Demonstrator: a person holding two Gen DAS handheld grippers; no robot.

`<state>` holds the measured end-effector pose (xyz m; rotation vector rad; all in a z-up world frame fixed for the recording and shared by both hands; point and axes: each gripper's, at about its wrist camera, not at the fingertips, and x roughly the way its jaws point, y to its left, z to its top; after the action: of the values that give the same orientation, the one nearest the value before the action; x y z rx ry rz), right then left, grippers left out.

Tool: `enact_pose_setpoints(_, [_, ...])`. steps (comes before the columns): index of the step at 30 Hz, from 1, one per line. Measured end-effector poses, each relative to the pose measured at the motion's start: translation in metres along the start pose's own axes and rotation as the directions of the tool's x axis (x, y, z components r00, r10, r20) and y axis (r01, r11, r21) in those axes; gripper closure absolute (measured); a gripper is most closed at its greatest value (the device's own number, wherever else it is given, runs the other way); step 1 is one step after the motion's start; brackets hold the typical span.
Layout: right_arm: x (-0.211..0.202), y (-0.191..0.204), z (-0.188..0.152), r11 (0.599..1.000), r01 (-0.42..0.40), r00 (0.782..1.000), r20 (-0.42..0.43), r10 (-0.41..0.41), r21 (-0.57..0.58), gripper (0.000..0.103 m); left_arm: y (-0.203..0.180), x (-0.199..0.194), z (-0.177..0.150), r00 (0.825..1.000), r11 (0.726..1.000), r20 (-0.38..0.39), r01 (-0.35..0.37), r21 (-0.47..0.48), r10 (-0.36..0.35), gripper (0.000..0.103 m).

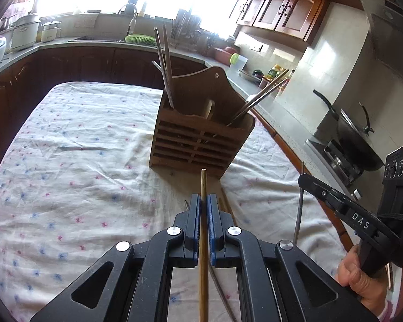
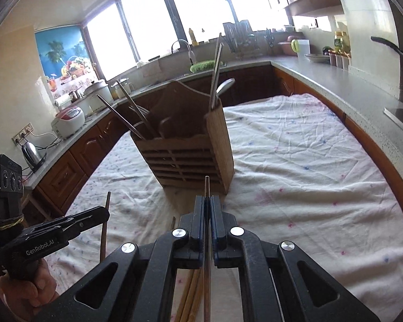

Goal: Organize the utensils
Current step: 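Lift both chopsticks upright and lower them into the holder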

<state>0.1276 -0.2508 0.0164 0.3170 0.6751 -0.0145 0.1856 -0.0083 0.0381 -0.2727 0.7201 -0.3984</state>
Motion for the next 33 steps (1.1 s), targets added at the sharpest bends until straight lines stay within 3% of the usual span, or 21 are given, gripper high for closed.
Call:
enact_pose_setpoints(5, [-0.040, 0.012, 0.013, 0.999, -0.026, 0.995, 0.091, 0.028, -0.018, 0.099, 0.006, -0.040, -0.004, 0.998, 0.999, 0.055, 0.038, -0.023, -0.036, 0.100])
enact_pose_setpoints(12, [-0.072, 0.016, 0.030, 0.999, -0.035, 0.983, 0.180, 0.038, -0.020, 0.099, 0.004, -0.074, -0.002, 0.993, 1.000, 0.117, 0.031, -0.004, -0.031, 0.100])
enact_pose_setpoints(33, [-0.084, 0.022, 0.049, 0.998, -0.054, 0.968, 0.245, 0.058, -0.023, 0.099, 0.007, -0.099, 0.013, 0.981, 1.000, 0.191, 0.016, 0.004, -0.016, 0.100])
